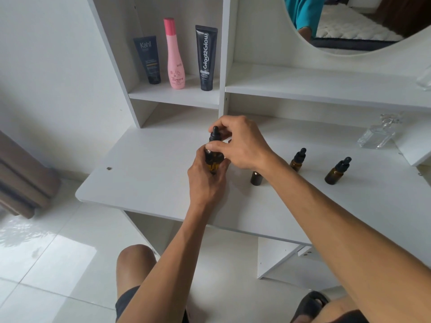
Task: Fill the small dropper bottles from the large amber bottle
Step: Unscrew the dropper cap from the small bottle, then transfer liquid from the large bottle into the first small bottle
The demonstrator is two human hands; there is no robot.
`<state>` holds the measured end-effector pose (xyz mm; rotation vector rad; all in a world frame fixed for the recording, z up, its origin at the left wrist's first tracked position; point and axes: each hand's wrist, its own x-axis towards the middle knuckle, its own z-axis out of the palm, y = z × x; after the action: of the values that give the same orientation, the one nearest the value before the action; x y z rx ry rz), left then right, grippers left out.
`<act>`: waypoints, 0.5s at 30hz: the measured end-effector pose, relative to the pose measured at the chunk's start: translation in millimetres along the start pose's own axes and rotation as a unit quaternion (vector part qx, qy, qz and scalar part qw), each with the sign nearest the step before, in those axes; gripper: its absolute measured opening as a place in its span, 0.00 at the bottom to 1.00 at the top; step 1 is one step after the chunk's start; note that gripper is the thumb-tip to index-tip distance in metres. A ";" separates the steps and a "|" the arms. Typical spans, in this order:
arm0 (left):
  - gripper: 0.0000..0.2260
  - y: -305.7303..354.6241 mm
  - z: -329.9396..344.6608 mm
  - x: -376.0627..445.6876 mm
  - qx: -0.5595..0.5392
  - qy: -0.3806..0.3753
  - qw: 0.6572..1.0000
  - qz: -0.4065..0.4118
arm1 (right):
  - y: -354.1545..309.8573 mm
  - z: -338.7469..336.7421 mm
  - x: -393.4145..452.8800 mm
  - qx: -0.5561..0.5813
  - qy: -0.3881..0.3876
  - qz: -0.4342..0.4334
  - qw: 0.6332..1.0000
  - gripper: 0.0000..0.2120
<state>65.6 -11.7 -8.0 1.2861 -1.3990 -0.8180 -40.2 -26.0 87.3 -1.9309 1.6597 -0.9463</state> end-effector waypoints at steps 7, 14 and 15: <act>0.16 1.8 -0.2 0.2 0.007 0.003 1.000 0.001 | -5.4 -11.2 6.9 0.045 -0.022 -0.022 0.999 0.14; 0.18 -0.2 1.0 0.6 0.023 0.010 1.000 0.001 | -9.5 -23.0 12.0 0.130 0.058 -0.021 0.990 0.17; 0.18 -0.6 1.1 0.7 0.025 0.009 1.000 0.001 | -11.2 -24.2 11.6 0.153 0.078 -0.021 0.985 0.16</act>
<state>64.8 -12.7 -8.7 1.3271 -1.4136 -0.7721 -49.4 -32.4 114.1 -1.7279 1.4572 -1.3151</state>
